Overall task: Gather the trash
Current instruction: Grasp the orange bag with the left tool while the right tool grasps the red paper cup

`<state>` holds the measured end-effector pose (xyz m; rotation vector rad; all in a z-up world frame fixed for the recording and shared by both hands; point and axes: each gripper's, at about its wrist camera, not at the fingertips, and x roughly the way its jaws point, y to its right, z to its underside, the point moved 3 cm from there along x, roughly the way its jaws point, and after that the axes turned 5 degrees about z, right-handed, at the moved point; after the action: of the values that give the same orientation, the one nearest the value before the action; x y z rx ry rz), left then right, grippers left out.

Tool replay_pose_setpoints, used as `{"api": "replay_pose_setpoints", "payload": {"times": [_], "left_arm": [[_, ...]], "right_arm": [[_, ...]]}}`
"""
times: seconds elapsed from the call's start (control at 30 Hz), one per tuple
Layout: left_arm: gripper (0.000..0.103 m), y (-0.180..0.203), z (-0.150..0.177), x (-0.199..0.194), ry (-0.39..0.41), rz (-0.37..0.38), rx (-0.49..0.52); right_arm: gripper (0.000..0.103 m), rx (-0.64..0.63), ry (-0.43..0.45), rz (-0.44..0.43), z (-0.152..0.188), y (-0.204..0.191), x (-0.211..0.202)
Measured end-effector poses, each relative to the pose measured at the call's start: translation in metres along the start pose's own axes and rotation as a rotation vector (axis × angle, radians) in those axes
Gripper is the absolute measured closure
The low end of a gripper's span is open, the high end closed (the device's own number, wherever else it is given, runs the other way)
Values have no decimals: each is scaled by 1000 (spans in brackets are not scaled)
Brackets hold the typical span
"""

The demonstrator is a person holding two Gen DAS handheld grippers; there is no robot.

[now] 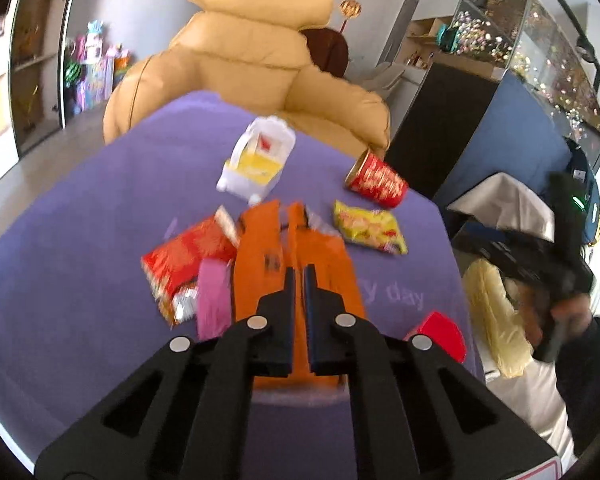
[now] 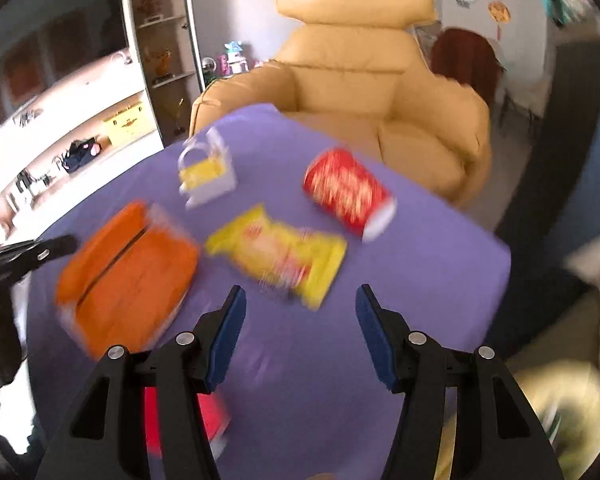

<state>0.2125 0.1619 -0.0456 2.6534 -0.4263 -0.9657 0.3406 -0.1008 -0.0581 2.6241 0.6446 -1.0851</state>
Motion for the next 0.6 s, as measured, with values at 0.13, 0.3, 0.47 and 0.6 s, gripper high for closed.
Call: {"api": "replay_pose_setpoints", "payload": {"times": [0.13, 0.3, 0.47, 0.6], "left_arm": [[59, 5, -13, -2, 19, 61, 25], [56, -2, -13, 1, -4, 40, 46], [56, -23, -8, 11, -45, -9, 8], [56, -37, -4, 19, -64, -21, -46]], "right_arm": [[49, -166, 68, 62, -47, 8, 41], [43, -216, -2, 19, -73, 23, 97], [40, -287, -55, 43, -73, 22, 133], [40, -263, -138, 105, -67, 21, 152]]}}
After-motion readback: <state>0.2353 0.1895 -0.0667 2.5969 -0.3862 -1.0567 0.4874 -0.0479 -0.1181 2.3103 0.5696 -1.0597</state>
